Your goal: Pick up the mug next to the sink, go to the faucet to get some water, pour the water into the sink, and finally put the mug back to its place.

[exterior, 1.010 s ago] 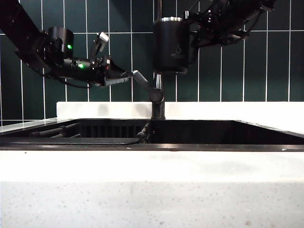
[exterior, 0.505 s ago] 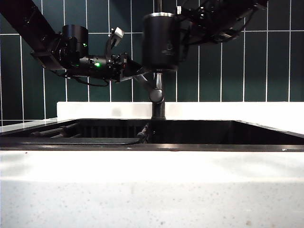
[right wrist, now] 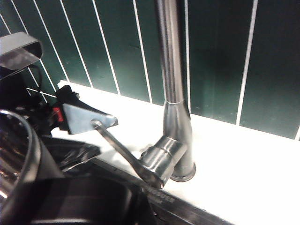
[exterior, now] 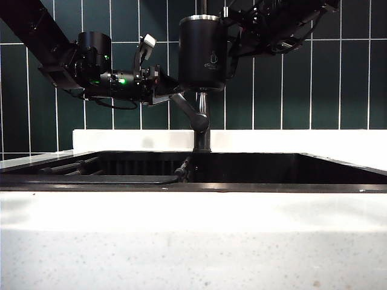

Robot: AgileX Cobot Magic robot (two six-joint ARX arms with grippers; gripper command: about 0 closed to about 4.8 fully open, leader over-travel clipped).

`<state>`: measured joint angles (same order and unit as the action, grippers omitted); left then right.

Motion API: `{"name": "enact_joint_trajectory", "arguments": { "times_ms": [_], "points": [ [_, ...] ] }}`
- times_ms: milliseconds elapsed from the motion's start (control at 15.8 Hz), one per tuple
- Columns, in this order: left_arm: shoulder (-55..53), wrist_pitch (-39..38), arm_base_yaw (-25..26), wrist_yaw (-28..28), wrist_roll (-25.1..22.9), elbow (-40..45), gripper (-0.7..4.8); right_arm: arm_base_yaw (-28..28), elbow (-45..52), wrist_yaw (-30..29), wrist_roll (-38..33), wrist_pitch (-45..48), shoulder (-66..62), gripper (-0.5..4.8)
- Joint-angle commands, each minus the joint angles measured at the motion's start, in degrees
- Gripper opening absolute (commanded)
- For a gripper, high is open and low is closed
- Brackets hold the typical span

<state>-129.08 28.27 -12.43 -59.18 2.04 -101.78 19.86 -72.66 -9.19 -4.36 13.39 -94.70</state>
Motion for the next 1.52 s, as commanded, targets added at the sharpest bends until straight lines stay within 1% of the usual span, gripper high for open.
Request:
{"name": "enact_joint_trajectory", "arguments": {
  "times_ms": [63,126,253,379,505,631,694,1010,1199,1263,1389,1515],
  "points": [
    [0.72,0.13,-0.33,-5.79,1.81,-0.31,2.54,0.07,-0.46,-0.13,-0.11,1.81,0.35,-0.01],
    [0.72,-0.33,-0.26,-6.8,1.88,-0.31,2.45,0.04,-0.46,-0.13,-0.11,1.81,0.35,-0.01],
    [0.7,-1.2,0.0,-8.61,1.86,-0.31,2.44,0.04,-0.46,-0.13,-0.11,1.81,0.35,-0.01],
    [0.7,-2.29,0.15,-8.81,1.81,-0.31,2.44,0.04,-0.46,-0.13,-0.11,1.79,0.35,-0.01],
    [0.7,-2.23,0.61,-6.49,0.87,-0.31,2.44,0.04,-0.46,-0.13,-0.11,1.77,0.35,-0.01],
    [0.7,-2.25,0.72,-2.01,-1.36,-0.31,2.45,0.04,-0.46,-0.13,-0.09,1.51,0.35,-0.01],
    [0.68,-2.25,0.72,1.22,-2.19,-0.31,2.45,0.04,-0.46,-0.15,-0.09,1.16,0.35,-0.01],
    [0.68,-2.45,0.72,1.53,-2.69,-0.31,2.45,0.04,-0.46,-0.15,0.2,0.15,0.35,-0.01],
    [0.68,-3.89,0.74,1.51,-2.91,-0.31,2.45,0.04,-0.46,-0.83,0.28,0.13,0.35,-0.01],
    [0.68,-5.14,0.81,1.53,-3.89,-0.31,2.45,0.07,-0.46,-2.51,0.33,0.11,0.35,-0.01],
    [0.68,-5.46,0.9,1.53,-5.07,-0.31,2.45,0.07,-0.46,-2.51,0.33,0.15,0.35,-0.01],
    [0.68,-5.46,0.94,1.62,-5.11,-0.31,2.45,0.04,-0.46,-2.51,0.33,0.13,0.35,-0.01]
  ]
}}
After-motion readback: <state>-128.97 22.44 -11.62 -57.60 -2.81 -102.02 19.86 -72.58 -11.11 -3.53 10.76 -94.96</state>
